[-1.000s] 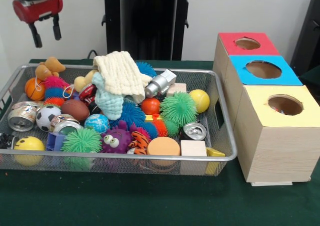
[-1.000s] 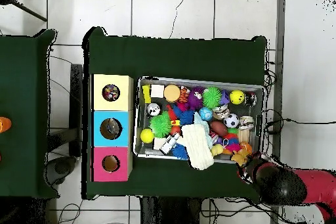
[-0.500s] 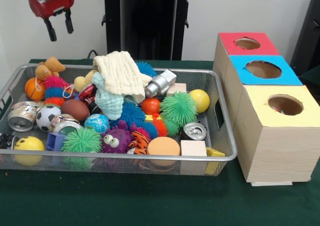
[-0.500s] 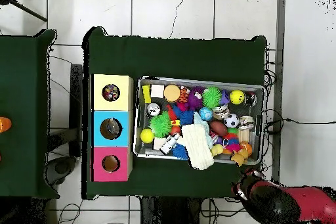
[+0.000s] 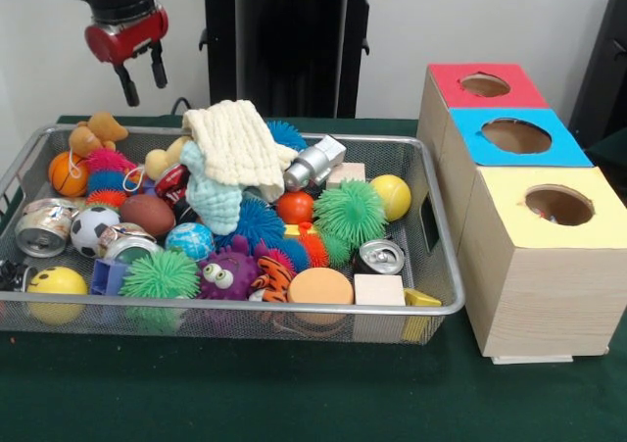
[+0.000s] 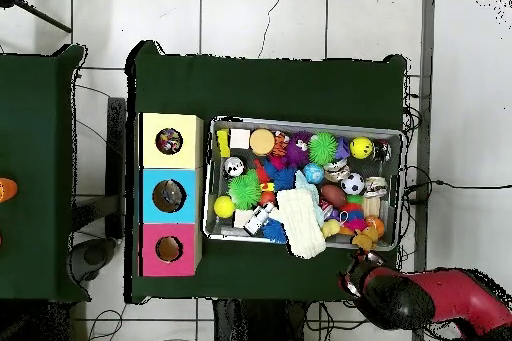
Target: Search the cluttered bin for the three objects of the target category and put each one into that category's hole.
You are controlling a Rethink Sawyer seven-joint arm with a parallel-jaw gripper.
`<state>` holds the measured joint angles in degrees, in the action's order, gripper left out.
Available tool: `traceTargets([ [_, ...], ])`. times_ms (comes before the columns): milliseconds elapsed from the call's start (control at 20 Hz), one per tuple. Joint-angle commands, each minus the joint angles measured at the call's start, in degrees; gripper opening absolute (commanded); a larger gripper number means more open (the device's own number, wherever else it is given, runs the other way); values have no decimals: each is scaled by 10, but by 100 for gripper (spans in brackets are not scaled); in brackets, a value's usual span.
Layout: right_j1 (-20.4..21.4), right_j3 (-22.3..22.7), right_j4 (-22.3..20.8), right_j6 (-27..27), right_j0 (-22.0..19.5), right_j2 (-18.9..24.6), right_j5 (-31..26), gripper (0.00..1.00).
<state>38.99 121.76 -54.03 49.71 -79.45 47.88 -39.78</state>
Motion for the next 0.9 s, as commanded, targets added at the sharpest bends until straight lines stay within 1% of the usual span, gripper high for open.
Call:
traceTargets([
  [50,44,-45,47,-140,-18,50,-62,100],
  [150,74,-47,78,-174,-31,70,-97,100],
  [250,85,-56,95,-203,-41,83,-123,100],
  [450,72,-82,112,-252,-61,105,-166,100],
  [600,50,-106,105,-279,-67,112,-184,100],
  [700,37,-112,96,-273,-64,111,-181,100],
  [750,31,-112,85,-262,-59,107,-171,100],
  [900,9,-102,35,-218,-41,82,-127,100],
])
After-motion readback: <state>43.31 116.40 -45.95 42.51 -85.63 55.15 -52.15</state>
